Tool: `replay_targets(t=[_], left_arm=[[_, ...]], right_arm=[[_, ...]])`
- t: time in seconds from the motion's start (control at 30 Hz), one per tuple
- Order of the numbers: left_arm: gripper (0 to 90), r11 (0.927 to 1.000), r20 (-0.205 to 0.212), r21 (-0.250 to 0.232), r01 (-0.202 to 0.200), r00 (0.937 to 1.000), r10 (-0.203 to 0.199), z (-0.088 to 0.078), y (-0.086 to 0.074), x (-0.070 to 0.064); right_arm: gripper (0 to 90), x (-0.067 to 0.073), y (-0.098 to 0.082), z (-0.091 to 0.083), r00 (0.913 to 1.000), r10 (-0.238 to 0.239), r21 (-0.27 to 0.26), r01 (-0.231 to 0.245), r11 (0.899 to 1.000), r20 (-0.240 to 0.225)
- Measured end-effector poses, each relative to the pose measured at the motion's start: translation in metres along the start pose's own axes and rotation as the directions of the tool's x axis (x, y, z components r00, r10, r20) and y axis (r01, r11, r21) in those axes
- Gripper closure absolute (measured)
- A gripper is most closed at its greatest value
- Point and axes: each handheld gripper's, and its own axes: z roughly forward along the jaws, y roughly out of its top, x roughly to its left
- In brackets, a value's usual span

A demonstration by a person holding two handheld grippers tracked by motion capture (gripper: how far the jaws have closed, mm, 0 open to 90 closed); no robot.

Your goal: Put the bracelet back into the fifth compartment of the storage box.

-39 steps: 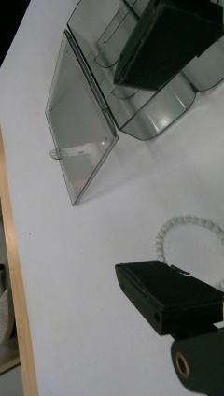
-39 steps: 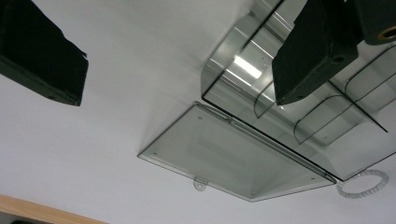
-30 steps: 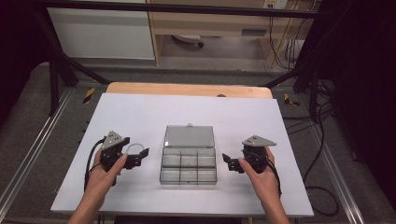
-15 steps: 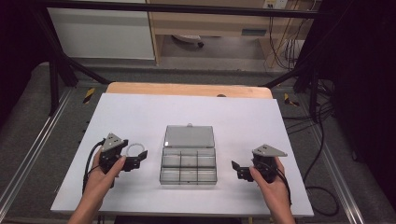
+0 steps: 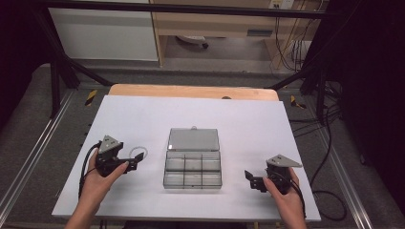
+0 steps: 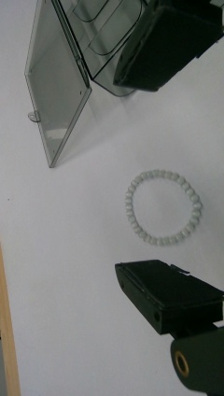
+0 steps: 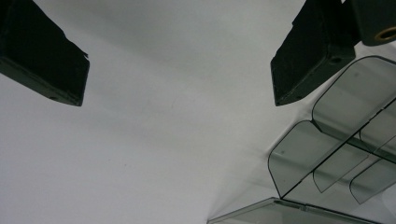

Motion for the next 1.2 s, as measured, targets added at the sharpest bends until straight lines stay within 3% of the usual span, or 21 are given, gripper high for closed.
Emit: replay_targets(t=[0.13,0.23,0.47,0.53,0.57,0.63,0.83,1.07,1.2], left_arm=[[11.0,0.9997,-0.017,0.022,0.002,0.9999,-0.002,0.001,-0.002,0.004],[13.7,0.9979,-0.049,0.049,0.043,0.9979,-0.041,0.004,-0.004,0.008],[25.1,0.9944,-0.058,0.1,0.035,0.9979,-0.029,0.01,-0.008,0.006],[31.4,0.9942,-0.062,0.106,0.015,0.998,-0.008,0.012,-0.008,0.001],[32.9,0.9931,-0.039,0.118,-0.001,0.9992,0.006,0.017,-0.008,-0.003],[37.3,0.9908,-0.035,0.134,-0.018,0.9991,0.023,0.024,-0.01,-0.007],[56.1,0.9815,-0.017,0.189,-0.03,0.9993,0.034,0.043,-0.015,-0.013],[67.4,0.9802,-0.023,0.182,-0.078,0.9962,0.084,0.051,-0.017,-0.021],[77.4,0.9809,-0.008,0.176,-0.084,0.9962,0.087,0.051,-0.017,-0.02]], right_arm=[[4.5,0.0,-0.001,0.002,1.0,0.007,0.012,-0.007,1.0,0.0],[4.4,0.0,-0.001,0.003,1.0,0.003,0.015,-0.003,1.0,-0.001],[4.4,0.002,-0.001,0.007,0.9998,-0.012,0.039,0.012,0.999,-0.013],[4.4,0.003,-0.002,0.009,0.9997,-0.02,0.042,0.02,0.999,-0.013],[4.5,0.002,-0.002,0.009,0.9997,-0.022,0.046,0.022,0.999,-0.012],[4.5,0.002,-0.002,0.01,0.9997,-0.02,0.048,0.021,0.999,-0.012],[4.7,0.002,-0.003,0.013,0.9997,-0.021,0.059,0.022,0.998,-0.014],[4.9,0.001,-0.004,0.013,0.9998,-0.019,0.058,0.02,0.998,-0.01],[5.1,0.002,-0.003,0.012,0.9997,-0.021,0.057,0.021,0.998,-0.01]])
